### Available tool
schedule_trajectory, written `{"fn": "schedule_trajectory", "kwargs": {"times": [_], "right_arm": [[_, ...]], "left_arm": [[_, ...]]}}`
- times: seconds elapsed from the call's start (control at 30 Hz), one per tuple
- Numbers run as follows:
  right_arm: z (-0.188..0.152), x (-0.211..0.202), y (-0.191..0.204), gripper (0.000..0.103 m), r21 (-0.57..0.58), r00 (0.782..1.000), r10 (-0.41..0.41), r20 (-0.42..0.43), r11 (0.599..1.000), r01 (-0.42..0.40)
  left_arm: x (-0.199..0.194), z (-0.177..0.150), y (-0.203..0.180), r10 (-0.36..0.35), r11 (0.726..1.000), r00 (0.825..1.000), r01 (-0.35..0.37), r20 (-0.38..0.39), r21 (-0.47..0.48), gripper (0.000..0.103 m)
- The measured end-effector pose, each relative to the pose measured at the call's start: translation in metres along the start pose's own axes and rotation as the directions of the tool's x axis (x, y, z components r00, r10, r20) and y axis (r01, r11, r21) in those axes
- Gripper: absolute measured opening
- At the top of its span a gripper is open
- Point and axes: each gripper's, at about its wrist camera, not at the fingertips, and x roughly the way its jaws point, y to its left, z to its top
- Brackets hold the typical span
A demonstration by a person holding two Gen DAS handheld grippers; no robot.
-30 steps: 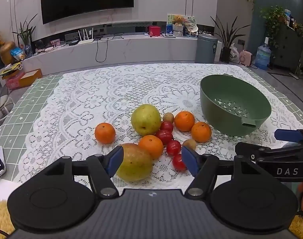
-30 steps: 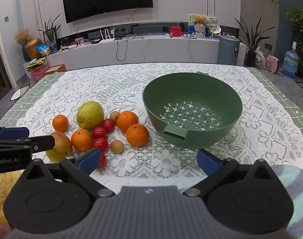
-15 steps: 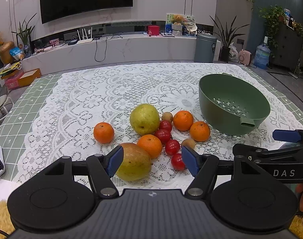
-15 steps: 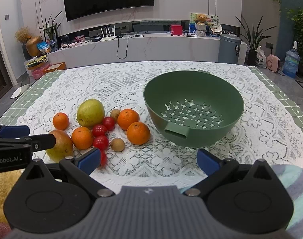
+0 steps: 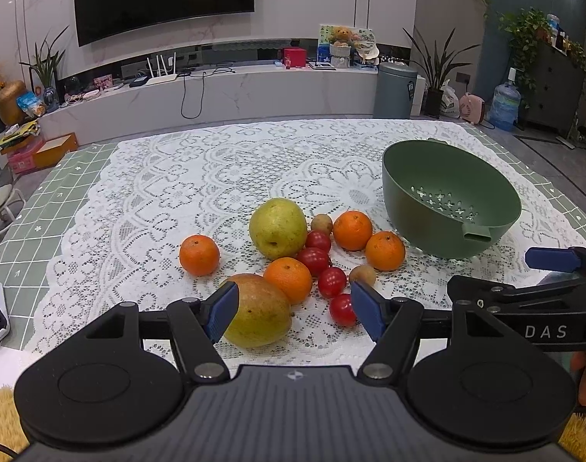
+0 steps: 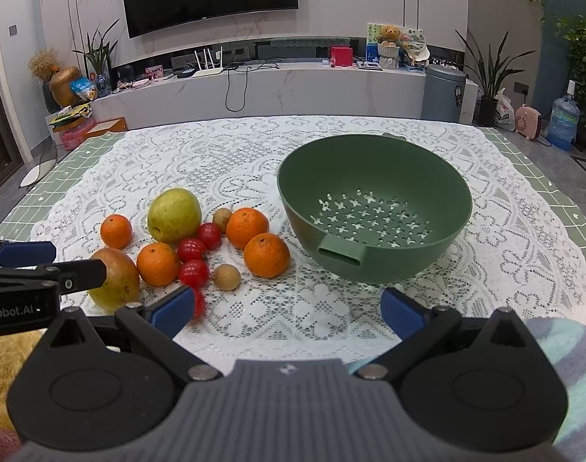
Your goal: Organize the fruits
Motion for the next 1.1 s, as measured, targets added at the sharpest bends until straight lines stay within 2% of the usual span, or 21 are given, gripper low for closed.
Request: {"fn": "schedule_trajectory", "kwargs": {"times": [1.1], "right_arm": [[-0.0022, 0.0, -0.0011, 0.099, -0.008, 1.0, -0.009, -0.013, 1.0, 0.009]], "left_arm": [[0.0005, -0.0026, -0.0025, -0.001, 1.0, 1.0, 0.001, -0.001, 0.008, 0.079]]}}
